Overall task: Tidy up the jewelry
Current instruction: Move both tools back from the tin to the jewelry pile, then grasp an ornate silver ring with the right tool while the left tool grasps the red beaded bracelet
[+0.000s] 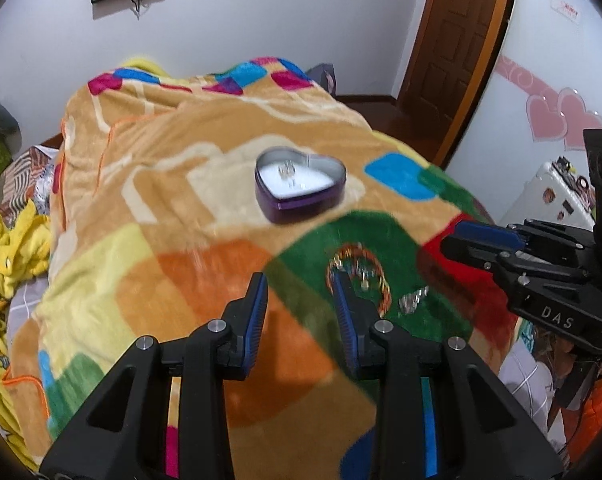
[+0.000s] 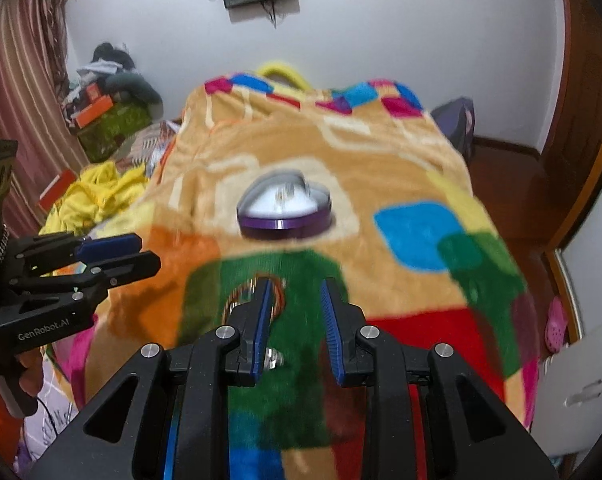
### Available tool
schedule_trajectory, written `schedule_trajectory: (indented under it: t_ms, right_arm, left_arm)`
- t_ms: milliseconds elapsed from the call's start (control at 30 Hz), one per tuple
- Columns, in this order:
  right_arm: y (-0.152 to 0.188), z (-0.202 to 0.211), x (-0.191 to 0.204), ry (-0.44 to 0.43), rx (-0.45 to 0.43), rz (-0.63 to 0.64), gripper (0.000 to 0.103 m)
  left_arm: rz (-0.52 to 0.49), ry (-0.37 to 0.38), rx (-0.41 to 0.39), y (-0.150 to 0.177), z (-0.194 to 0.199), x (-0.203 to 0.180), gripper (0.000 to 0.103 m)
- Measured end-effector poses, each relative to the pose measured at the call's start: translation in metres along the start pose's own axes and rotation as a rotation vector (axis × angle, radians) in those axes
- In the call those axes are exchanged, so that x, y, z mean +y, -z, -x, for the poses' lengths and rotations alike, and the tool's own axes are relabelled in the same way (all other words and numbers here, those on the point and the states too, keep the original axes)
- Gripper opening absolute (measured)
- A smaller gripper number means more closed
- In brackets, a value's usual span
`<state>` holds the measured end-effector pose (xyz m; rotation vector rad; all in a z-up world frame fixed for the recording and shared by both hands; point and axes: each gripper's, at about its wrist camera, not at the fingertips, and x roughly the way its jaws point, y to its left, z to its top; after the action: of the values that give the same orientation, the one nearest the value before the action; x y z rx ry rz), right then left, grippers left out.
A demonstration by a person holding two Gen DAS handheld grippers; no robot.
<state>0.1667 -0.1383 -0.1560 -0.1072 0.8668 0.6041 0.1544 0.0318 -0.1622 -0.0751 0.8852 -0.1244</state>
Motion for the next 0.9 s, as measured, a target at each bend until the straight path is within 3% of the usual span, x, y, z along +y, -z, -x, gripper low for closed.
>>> schedule_trajectory:
  t_ms: [433, 733, 900]
  right_arm:
    - [0.036, -0.020, 0.001, -0.036, 0.098, -0.014, 0.023]
    - [0.040, -0.034, 0.001, -0.088, 0.090, -0.025, 0.023]
    - [0.042, -0.029, -0.001, -0.093, 0.064, -0.014, 0.017]
  left_arm:
    - [-0.008, 0.059, 0.061, 0.026, -0.018, -0.013, 0.033]
    - [-0.025, 0.104, 0.067, 0.027, -0.025, -0.024, 0.029]
    - [-0.032, 0.118, 0.077, 0.023, -0.032, -0.030, 0.029]
